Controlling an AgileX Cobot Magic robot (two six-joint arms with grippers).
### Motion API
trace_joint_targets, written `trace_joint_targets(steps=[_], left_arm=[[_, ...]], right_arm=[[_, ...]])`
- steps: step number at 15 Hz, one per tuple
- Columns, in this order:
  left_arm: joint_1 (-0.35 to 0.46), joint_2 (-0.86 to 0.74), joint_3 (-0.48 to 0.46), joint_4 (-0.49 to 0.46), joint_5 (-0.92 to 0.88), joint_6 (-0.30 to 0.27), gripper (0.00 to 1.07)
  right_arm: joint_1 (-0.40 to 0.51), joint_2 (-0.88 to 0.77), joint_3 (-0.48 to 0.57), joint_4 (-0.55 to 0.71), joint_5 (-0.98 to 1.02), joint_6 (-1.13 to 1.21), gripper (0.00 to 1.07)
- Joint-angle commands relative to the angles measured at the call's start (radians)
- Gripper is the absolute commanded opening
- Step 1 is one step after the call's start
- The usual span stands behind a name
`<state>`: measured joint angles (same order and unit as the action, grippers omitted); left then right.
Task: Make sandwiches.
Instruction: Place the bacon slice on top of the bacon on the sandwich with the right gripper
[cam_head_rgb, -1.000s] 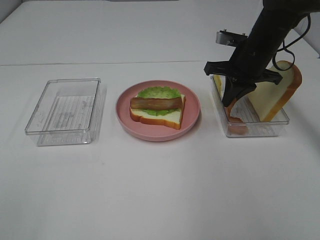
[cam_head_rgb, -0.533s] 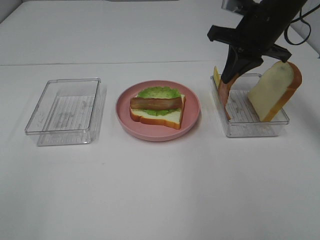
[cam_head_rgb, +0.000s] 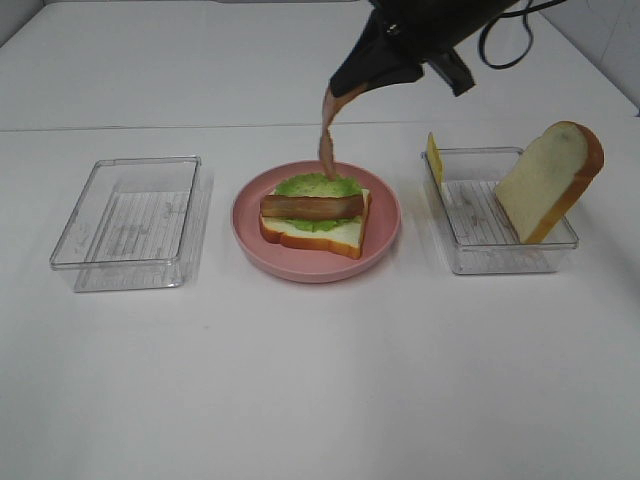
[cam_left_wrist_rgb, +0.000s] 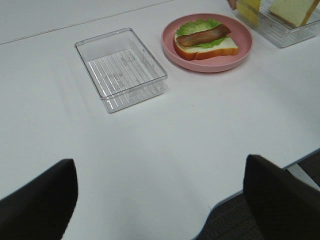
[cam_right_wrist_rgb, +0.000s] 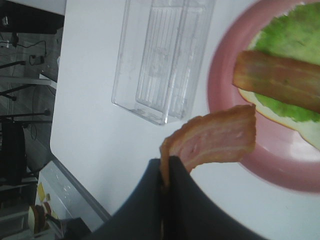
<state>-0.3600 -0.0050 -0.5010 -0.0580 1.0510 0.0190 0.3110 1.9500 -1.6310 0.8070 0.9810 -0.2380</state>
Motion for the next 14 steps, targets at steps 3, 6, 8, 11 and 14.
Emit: trace_joint_targets(steps=[3,6,8,11,14], left_arm=[[-0.001,-0.025,0.002,-0.002,-0.003,0.0,0.85],[-0.001,-0.025,0.002,-0.002,-0.003,0.0,0.85],[-0.001,-0.025,0.002,-0.002,-0.003,0.0,0.85],[-0.001,-0.025,0.002,-0.002,-0.003,0.0,0.85],[-0.001,-0.025,0.002,-0.002,-0.003,0.0,0.85]], right_arm=[[0.098,0.08,-0.001,0.115,-0.268,-0.022,0.0],[0.102,0.157,-0.001,0.234,-0.369,-0.022,0.0],[0.102,0.218,-0.001,0.3,-0.393,-0.028,0.0],[0.103,0.271,-0.001,0.422,-0.381,-0.126,0.0],[0.088,0.267,-0.001,0.23,-0.362,-0.044,0.0]])
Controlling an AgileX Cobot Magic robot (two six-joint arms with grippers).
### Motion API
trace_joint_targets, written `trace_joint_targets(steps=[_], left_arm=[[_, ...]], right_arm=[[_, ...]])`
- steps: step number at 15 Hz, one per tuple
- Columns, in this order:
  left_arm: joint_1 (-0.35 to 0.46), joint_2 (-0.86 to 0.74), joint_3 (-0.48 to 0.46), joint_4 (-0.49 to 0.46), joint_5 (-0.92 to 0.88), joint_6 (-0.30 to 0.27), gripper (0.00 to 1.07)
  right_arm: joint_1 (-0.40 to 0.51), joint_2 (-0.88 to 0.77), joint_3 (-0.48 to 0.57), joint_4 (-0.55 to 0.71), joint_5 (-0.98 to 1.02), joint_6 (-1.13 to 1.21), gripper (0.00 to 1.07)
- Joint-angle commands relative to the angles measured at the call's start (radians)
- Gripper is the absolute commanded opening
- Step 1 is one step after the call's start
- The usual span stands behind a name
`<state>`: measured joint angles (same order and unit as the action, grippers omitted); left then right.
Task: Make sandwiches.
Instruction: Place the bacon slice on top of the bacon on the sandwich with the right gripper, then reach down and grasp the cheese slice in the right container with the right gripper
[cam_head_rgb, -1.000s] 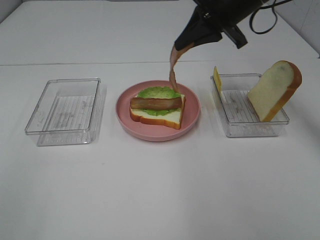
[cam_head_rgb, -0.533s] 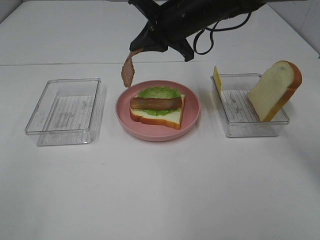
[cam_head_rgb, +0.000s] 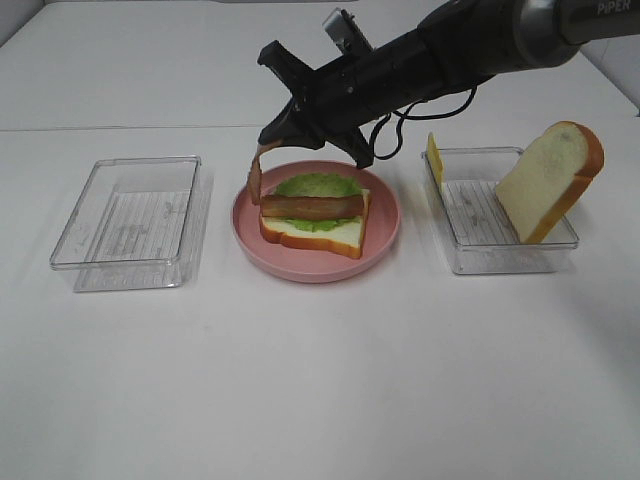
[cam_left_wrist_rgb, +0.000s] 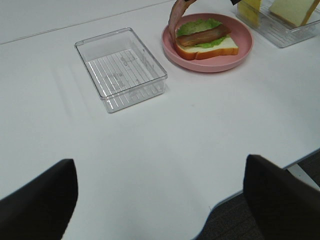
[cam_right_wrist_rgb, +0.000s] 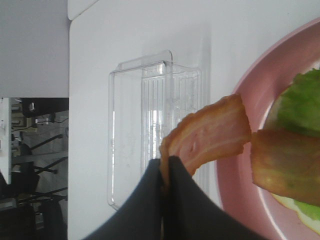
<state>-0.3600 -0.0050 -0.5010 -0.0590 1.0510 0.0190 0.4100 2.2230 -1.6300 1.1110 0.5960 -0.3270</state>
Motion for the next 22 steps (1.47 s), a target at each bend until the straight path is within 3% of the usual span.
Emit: trace_joint_targets(steps=[1,4,7,8,9,10,11,13,17,22], left_arm=[[-0.001,-0.025,0.002,-0.001,-0.003,0.0,0.85],[-0.001,-0.025,0.002,-0.001,-0.003,0.0,0.85],[-0.001,-0.025,0.002,-0.001,-0.003,0.0,0.85],[-0.001,-0.025,0.002,-0.001,-0.003,0.0,0.85],[-0.001,-0.025,0.002,-0.001,-0.003,0.0,0.85],[-0.001,-0.025,0.002,-0.001,-0.003,0.0,0.85],[-0.001,-0.025,0.002,-0.001,-0.003,0.0,0.85],[-0.001,-0.025,0.002,-0.001,-0.003,0.0,0.85],[-0.001,-0.024,0.002,-0.001,-0.003,0.0,0.85],[-0.001,-0.024,0.002,-0.001,-0.003,0.0,0.85]], right_arm=[[-0.017,-0.006,-0.002,-0.111,0.028,0.077,0.0],[-0.043,-0.02,-0.003,-0.341,0.051,0.221,0.0],[-0.045,-0.038,-0.003,-0.482,0.074,0.29,0.0],[-0.045,-0.038,-0.003,-0.523,0.091,0.318,0.12],[-0.045,-0.038,-0.003,-0.523,0.091,0.318,0.12],[-0.045,-0.038,-0.003,-0.545,0.091,0.327,0.33],[-0.045,-0.038,-0.003,-0.552,0.091,0.327,0.47],[-0.045,-0.038,-0.003,-0.559,0.095,0.327,0.62],[-0.045,-0.088,-0.027,-0.645,0.179,0.327,0.64],[-0.046,-0.111,-0.239,-0.889,0.524,0.437,0.64]])
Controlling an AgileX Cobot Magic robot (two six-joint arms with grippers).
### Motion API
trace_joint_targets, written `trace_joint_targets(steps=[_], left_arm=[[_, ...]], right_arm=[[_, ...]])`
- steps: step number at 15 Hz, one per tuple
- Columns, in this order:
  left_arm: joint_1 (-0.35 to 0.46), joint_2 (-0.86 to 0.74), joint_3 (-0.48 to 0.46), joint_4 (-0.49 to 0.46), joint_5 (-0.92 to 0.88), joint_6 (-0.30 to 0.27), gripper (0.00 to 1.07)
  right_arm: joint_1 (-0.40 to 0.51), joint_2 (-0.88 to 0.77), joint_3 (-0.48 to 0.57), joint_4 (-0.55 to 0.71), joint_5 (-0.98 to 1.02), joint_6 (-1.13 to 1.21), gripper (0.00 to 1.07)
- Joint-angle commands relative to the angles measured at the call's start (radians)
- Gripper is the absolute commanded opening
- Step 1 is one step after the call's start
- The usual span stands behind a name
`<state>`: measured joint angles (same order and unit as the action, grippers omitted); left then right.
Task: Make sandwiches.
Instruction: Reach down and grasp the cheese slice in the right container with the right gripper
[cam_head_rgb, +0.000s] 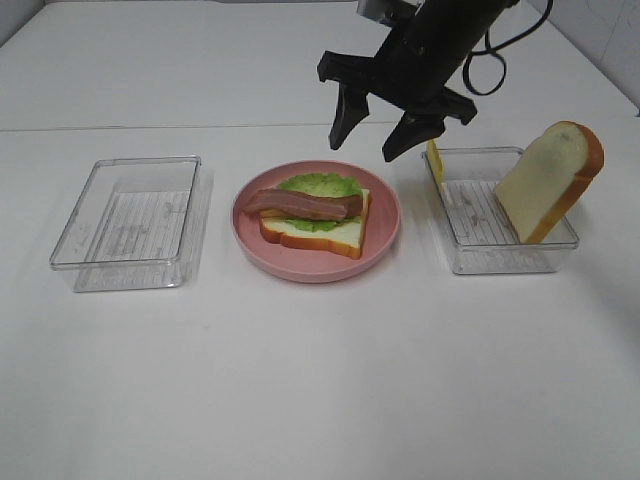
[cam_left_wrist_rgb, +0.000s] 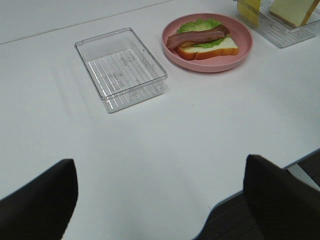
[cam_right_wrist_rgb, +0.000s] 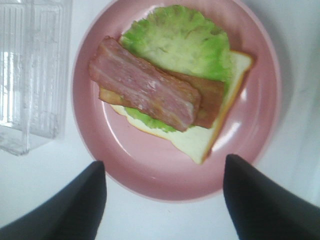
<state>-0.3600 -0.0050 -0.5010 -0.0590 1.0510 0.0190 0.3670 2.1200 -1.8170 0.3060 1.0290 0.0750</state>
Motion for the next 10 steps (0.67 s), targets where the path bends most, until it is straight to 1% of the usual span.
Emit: trace_joint_targets(steps=[1,2,3,7,10], left_arm=[[-0.001,-0.024,0.002,-0.001,-0.003,0.0,0.85],[-0.001,-0.024,0.002,-0.001,-0.003,0.0,0.85],[-0.001,-0.024,0.002,-0.001,-0.003,0.0,0.85],[-0.001,-0.024,0.002,-0.001,-0.003,0.0,0.85],[-0.001,-0.024,0.002,-0.001,-0.003,0.0,0.85]], right_arm=[[-0.004,-0.008,-0.094,-0.155,0.127,0.061,0.64],[-0.013,-0.008,-0.124,-0.232,0.147,0.09,0.64],[-0.021,-0.008,-0.135,-0.269,0.146,0.108,0.64],[-0.09,0.017,-0.138,-0.267,0.058,0.106,0.63],[-0.097,0.072,-0.138,-0.263,0.008,0.078,0.63]])
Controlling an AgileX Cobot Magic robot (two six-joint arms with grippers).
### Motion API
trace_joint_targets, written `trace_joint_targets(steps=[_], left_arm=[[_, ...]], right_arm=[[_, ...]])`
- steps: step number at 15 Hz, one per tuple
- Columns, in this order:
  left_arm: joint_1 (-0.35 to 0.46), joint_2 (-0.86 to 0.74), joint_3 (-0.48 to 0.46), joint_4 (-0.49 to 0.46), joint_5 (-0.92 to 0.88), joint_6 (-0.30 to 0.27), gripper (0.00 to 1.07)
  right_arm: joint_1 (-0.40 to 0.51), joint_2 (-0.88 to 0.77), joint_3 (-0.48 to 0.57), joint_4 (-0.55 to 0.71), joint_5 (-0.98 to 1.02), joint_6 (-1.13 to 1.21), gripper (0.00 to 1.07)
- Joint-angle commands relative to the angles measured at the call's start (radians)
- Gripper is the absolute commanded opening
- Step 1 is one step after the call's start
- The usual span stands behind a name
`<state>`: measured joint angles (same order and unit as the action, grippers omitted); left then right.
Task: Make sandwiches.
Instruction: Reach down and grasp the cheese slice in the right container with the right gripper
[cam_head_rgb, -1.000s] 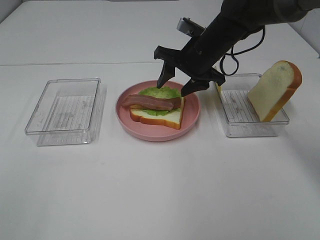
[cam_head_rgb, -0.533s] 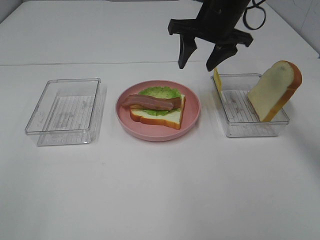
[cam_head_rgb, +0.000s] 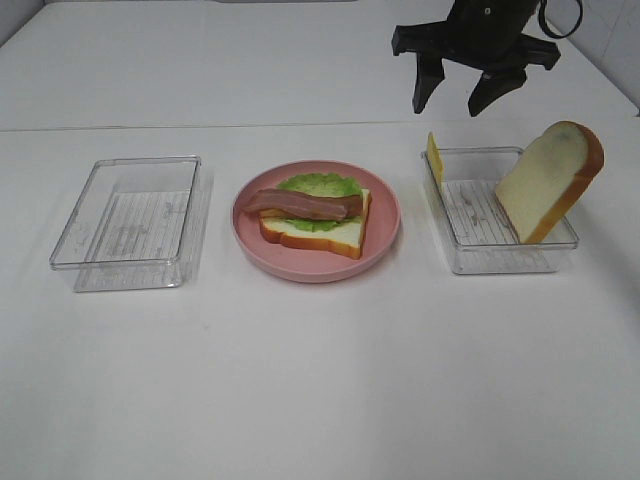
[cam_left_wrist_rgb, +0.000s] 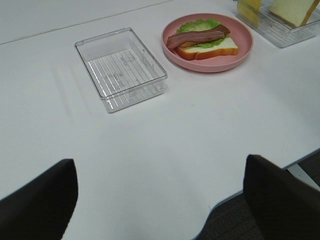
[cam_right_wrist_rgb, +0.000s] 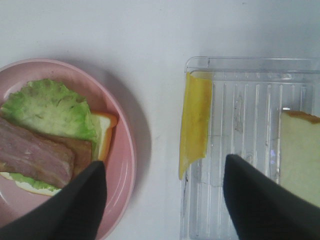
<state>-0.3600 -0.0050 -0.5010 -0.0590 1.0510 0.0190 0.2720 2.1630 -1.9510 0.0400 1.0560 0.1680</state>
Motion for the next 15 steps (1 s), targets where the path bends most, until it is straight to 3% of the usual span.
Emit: trace_joint_targets(steps=[1,11,13,14,15], left_arm=[[-0.001,-0.024,0.002,-0.001,-0.003,0.0,0.85],[-0.001,-0.024,0.002,-0.001,-0.003,0.0,0.85],[-0.001,-0.024,0.002,-0.001,-0.003,0.0,0.85],[-0.001,-0.024,0.002,-0.001,-0.003,0.0,0.85],[-0.001,-0.024,0.002,-0.001,-0.003,0.0,0.85]], right_arm=[[-0.002,0.053,-0.004,-0.002,-0.019,-0.015,0.63],[-0.002,0.16,-0.005,-0.078,-0.079,0.023,0.55],[-0.002,0.162,-0.005,-0.078,-0.09,0.023,0.42],[-0.002,0.162,-0.005,-0.078,-0.087,0.023,0.17],[-0.002,0.162,-0.005,-0.078,-0.086,0.023,0.12]])
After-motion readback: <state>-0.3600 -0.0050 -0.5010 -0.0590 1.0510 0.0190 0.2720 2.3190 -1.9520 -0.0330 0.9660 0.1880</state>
